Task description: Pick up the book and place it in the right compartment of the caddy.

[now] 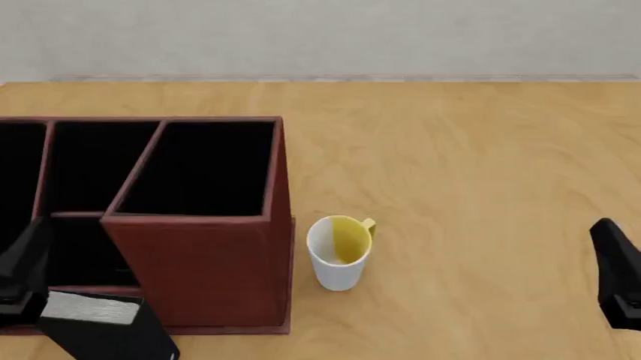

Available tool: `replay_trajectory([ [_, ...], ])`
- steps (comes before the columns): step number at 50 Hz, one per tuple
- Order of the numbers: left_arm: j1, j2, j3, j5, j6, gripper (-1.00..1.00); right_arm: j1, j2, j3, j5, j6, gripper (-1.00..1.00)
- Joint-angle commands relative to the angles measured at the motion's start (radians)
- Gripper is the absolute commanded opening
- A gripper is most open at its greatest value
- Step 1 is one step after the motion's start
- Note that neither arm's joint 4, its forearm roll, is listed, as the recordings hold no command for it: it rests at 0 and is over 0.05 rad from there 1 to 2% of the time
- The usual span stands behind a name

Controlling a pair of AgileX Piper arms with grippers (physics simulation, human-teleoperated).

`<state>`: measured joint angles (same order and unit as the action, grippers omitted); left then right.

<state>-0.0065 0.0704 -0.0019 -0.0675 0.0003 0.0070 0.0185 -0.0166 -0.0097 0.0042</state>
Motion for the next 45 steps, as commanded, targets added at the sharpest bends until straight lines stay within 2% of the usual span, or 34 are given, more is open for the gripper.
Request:
replay_trajectory([
  [1,0.007,-0.063,-0.002,0.066,0.0,1.0,0.0,-0.01,0.01,0.006,-0.004,1.0],
  [16,0.007,-0.063,-0.002,0.066,0.0,1.0,0.008,-0.009,-0.005,0.019,-0.008,1.0],
  [19,0.007,-0.063,-0.002,0.066,0.0,1.0,0.026,0.052,-0.033,-0.004,-0.058,1.0],
  [23,0.007,-0.063,-0.002,0.066,0.0,1.0,0.075,0.154,-0.069,-0.045,-0.065,1.0],
  [28,0.007,-0.063,-0.002,0.066,0.0,1.0,0.067,0.311,-0.133,-0.091,-0.066,1.0],
  [33,0.007,-0.063,-0.002,0.066,0.0,1.0,0.121,0.322,-0.193,-0.043,-0.036,1.0],
  [39,0.007,-0.063,-0.002,0.066,0.0,1.0,0.209,0.308,-0.272,0.026,-0.036,1.0],
  [45,0.007,-0.063,-0.002,0.066,0.0,1.0,0.288,0.347,-0.331,0.051,-0.021,1.0],
])
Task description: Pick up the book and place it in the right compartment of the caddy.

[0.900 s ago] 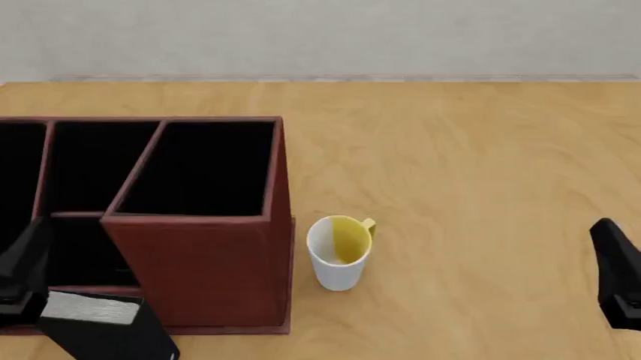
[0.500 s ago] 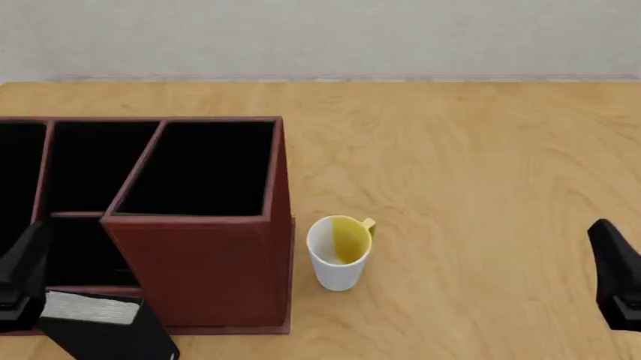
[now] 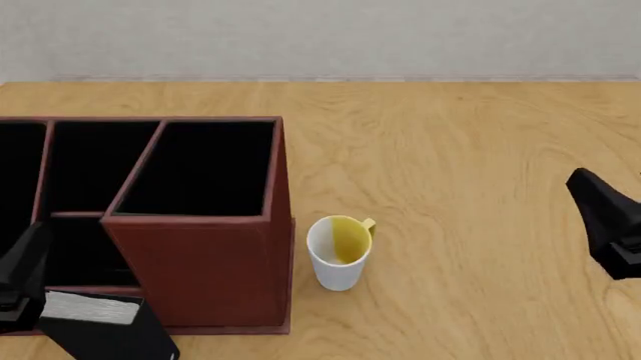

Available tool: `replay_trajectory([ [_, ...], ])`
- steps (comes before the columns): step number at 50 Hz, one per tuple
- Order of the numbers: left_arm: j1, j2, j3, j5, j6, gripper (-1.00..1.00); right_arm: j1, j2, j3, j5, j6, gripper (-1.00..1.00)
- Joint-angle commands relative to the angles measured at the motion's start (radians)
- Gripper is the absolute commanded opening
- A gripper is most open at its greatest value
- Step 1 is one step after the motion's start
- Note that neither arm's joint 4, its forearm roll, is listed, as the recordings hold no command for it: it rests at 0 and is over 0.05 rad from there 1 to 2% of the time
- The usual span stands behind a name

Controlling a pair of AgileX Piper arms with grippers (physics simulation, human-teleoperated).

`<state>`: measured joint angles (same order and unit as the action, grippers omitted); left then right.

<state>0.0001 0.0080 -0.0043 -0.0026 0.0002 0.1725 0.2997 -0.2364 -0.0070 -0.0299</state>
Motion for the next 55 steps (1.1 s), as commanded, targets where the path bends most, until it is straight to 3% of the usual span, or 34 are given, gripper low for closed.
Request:
replay_trajectory([
  [1,0.0,-0.001,0.0,0.001,0.0,1.0,0.122,0.066,-0.111,0.049,0.013,1.0],
  [17,0.0,-0.001,0.0,0.001,0.0,1.0,0.297,0.201,-0.204,0.034,-0.036,1.0],
  [20,0.0,-0.001,0.0,0.001,0.0,1.0,0.334,0.25,-0.238,0.053,-0.037,1.0],
  [21,0.0,-0.001,0.0,0.001,0.0,1.0,0.354,0.259,-0.248,0.057,-0.009,1.0],
  [26,0.0,-0.001,0.0,0.001,0.0,1.0,0.413,0.272,-0.28,0.073,-0.03,1.0],
  [33,0.0,-0.001,0.0,0.001,0.0,1.0,0.478,0.29,-0.321,0.088,-0.011,1.0],
  [55,0.0,-0.001,0.0,0.001,0.0,1.0,0.661,0.516,-0.396,-0.023,0.0,1.0],
])
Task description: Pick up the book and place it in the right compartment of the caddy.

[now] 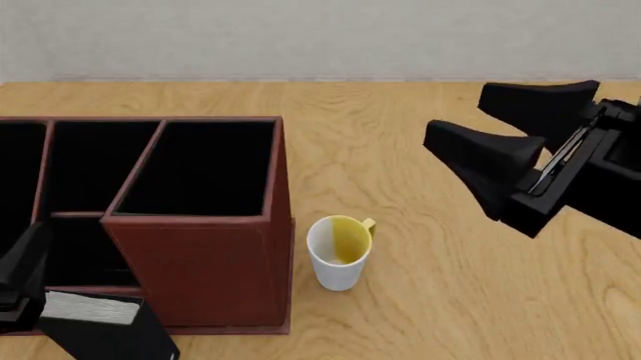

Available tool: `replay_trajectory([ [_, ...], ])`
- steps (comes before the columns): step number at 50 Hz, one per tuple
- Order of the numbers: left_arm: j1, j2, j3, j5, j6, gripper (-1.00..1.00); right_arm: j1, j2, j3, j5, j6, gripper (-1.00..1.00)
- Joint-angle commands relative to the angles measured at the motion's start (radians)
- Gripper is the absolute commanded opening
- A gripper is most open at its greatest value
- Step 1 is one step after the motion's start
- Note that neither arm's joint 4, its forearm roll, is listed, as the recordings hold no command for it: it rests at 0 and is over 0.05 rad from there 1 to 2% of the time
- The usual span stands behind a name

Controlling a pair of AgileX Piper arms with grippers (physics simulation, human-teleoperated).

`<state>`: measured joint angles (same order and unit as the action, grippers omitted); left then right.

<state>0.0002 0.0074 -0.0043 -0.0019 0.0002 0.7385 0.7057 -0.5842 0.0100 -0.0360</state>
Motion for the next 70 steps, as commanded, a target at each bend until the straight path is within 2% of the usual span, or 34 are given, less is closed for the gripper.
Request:
replay_trajectory([
  [1,0.0,0.0,0.0,0.0,0.0,1.0,0.121,0.13,-0.064,-0.042,0.0,1.0],
  [13,0.0,0.0,0.0,0.0,0.0,1.0,0.253,0.219,-0.143,-0.051,0.008,1.0],
  [21,0.0,0.0,0.0,0.0,0.0,1.0,0.299,0.268,-0.159,-0.08,0.018,1.0],
  [52,0.0,0.0,0.0,0.0,0.0,1.0,0.437,0.456,-0.164,-0.204,0.063,1.0],
  [70,0.0,0.0,0.0,0.0,0.0,1.0,0.472,0.543,-0.148,-0.259,0.092,1.0],
])
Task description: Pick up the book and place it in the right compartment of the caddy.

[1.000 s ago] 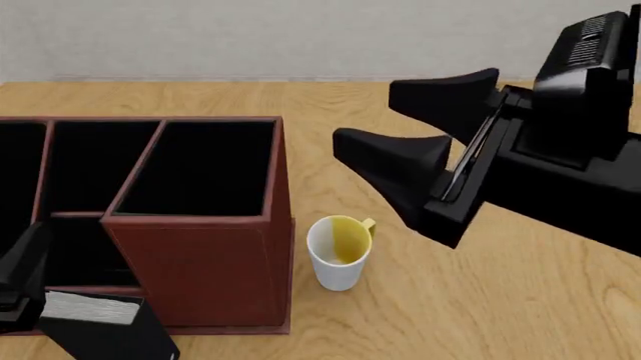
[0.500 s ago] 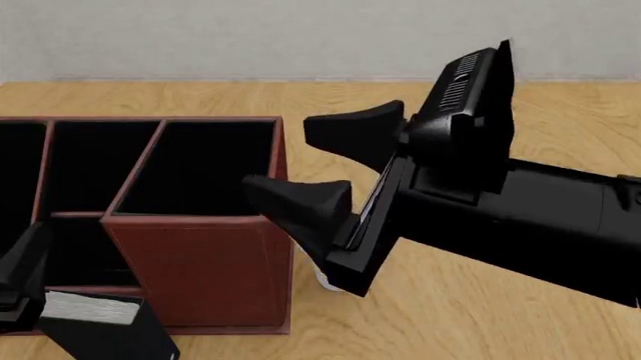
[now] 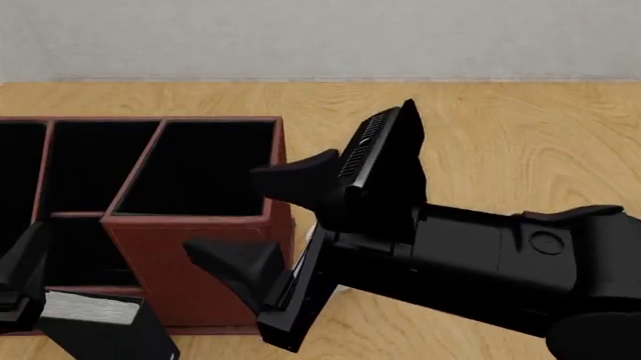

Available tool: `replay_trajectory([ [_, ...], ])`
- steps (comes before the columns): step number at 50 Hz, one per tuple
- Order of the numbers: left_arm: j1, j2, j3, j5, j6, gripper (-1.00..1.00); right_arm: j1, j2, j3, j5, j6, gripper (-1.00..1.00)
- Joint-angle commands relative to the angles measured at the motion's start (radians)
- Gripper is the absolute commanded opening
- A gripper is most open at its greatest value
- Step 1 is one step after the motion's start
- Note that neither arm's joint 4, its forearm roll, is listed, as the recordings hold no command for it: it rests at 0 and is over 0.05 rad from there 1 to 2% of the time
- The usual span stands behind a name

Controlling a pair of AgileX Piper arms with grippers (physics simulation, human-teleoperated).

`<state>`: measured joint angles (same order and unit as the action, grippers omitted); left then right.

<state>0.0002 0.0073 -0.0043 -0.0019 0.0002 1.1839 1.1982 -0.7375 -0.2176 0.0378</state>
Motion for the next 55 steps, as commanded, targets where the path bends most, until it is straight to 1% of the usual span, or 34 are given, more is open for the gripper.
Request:
replay_trajectory([
  [1,0.0,0.0,0.0,0.0,0.0,1.0,0.029,0.054,0.005,-0.035,0.019,1.0],
  [13,0.0,0.0,0.0,0.0,0.0,1.0,0.057,0.118,-0.004,-0.062,0.041,1.0],
  [25,0.0,0.0,0.0,0.0,0.0,1.0,0.059,0.169,-0.005,-0.081,0.053,1.0],
  [46,0.0,0.0,0.0,0.0,0.0,1.0,0.066,0.234,-0.015,-0.107,0.062,1.0],
  [55,0.0,0.0,0.0,0.0,0.0,1.0,0.082,0.261,-0.029,-0.112,0.063,1.0],
])
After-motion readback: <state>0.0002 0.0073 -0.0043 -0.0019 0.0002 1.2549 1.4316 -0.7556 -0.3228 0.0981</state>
